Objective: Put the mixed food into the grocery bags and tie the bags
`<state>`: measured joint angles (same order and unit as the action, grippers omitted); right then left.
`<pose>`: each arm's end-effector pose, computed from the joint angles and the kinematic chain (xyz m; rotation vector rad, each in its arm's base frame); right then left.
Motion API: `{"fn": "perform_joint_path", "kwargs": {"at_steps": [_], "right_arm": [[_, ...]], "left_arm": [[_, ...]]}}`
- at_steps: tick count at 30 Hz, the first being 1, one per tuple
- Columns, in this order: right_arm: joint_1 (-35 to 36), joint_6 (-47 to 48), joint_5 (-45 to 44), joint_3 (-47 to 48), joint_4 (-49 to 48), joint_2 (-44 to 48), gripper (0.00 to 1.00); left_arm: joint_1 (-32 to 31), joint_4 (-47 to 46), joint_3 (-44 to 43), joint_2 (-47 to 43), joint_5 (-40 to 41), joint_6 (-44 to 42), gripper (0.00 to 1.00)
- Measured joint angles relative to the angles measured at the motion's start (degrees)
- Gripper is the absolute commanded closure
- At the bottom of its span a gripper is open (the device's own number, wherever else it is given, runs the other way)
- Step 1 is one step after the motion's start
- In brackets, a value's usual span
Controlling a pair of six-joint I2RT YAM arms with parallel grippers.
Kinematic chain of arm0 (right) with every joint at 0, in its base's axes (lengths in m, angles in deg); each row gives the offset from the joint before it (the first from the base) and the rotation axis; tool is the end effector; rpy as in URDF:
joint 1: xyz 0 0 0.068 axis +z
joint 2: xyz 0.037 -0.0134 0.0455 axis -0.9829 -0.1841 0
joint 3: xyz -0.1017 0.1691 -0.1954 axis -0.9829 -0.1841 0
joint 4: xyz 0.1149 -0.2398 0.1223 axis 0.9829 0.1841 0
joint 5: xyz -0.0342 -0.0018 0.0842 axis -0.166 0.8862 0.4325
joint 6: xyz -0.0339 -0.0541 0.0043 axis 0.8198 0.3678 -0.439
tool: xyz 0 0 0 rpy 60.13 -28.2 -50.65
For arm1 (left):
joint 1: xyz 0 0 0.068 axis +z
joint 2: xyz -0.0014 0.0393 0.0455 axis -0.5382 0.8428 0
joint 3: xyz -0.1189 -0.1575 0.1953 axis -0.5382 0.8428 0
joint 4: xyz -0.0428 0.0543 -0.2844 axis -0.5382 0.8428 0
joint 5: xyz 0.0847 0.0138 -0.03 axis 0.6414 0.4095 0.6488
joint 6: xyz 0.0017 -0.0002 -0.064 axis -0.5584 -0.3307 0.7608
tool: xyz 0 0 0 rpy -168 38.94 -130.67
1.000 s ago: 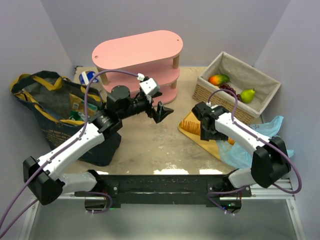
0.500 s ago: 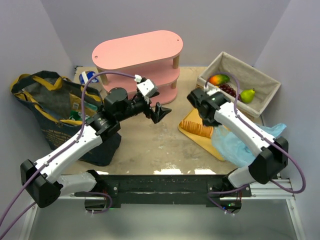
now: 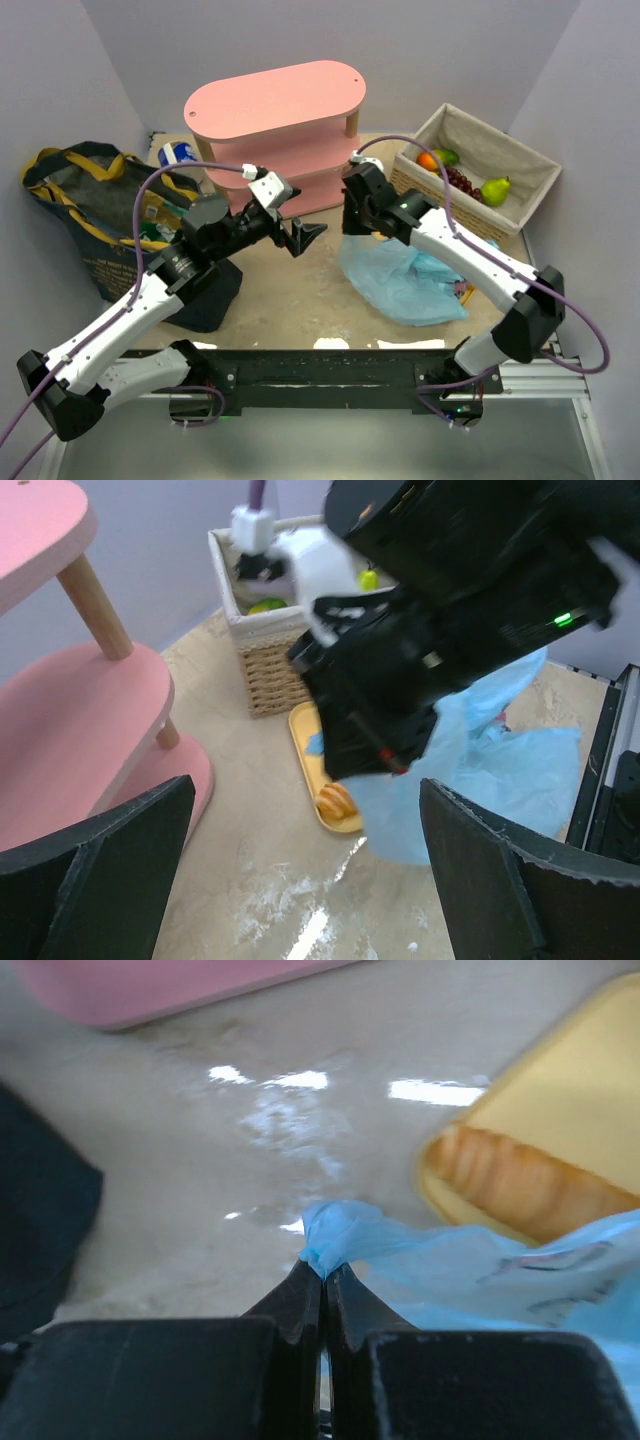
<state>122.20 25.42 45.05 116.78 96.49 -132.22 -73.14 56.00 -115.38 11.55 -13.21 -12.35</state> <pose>0.2747 0.2359 0.3415 -0.0322 2.3841 0.3239 0.2027 -0.1900 0.3996 0.7502 1.4727 -0.7548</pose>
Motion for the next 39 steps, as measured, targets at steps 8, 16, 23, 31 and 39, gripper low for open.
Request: {"fn": "perform_joint_path", "kwargs": {"at_steps": [8,16,23,31,39], "right_arm": [[1.0,-1.0,15.7,-4.9,-21.7,-8.5,0.24],[-2.3,3.3,15.1,-6.0,-21.4,-1.2,0.13],[-13.0,3.3,9.2,-11.3,-19.1,15.6,0.01],[-12.5,1.3,3.4,-17.9,-10.3,24.6,0.01],[-12.9,-4.2,-0.7,-23.2,-2.3,33.9,0.01]], "left_arm": [[0.0,-2.8,9.2,-3.1,1.6,6.8,0.00],[0.0,-6.0,10.6,4.1,5.0,11.4,0.01],[0.0,-8.5,10.1,12.5,11.0,14.4,0.02],[0.6,-10.2,8.7,21.0,17.7,16.3,0.01],[9.9,-16.2,7.5,26.3,11.1,22.4,0.01]]}}
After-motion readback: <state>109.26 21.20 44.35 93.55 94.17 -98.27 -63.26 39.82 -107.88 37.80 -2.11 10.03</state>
